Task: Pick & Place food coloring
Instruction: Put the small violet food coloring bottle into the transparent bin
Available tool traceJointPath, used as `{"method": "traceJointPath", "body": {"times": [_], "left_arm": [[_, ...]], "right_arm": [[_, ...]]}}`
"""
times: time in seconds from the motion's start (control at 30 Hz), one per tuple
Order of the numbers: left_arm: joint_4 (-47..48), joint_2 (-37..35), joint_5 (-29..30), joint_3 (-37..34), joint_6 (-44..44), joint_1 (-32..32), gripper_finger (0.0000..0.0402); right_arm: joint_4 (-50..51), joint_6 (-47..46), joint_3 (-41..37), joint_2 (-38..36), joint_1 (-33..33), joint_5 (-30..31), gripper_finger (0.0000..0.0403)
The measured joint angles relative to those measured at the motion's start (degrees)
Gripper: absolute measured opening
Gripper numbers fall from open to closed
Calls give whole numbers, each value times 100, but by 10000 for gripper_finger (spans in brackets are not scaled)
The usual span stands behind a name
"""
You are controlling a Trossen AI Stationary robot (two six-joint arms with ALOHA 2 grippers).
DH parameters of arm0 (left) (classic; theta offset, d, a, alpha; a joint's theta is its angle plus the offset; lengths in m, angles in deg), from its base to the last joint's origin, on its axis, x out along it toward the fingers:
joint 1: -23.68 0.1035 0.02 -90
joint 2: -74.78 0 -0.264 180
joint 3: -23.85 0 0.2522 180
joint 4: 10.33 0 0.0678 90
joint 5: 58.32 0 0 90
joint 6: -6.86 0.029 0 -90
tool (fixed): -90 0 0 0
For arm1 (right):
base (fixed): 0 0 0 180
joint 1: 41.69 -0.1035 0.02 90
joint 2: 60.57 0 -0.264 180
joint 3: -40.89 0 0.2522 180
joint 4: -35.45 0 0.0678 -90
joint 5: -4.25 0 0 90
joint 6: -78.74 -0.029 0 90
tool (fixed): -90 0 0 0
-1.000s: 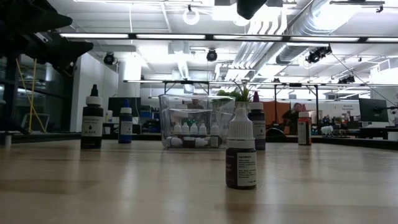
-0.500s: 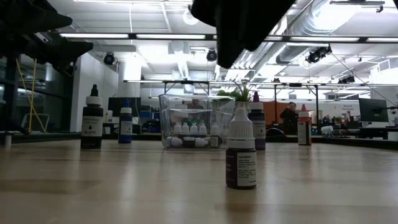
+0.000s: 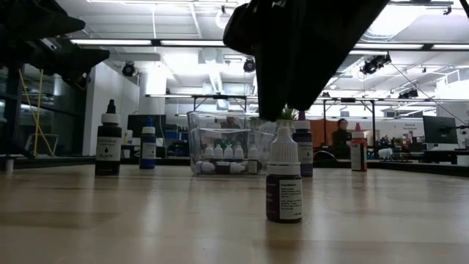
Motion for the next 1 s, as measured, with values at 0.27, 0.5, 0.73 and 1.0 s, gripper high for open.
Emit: {"method": "traceJointPath", "body": {"times": [0.27,0.5,0.73,1.0], "left_arm": [[2,0,-1,0,0,-1,271],[2,0,-2,0,0,-1,271],[2,0,0,0,0,-2,271],[2,0,-2,0,0,-1,271]], "right_arm": [[-32,-171,0,66,7,56,152],[-145,-300,0,191,3,-33,152],[-147,-380,0,289,4,-23,152],[-206,-479,0,362,16,-108,152]]}}
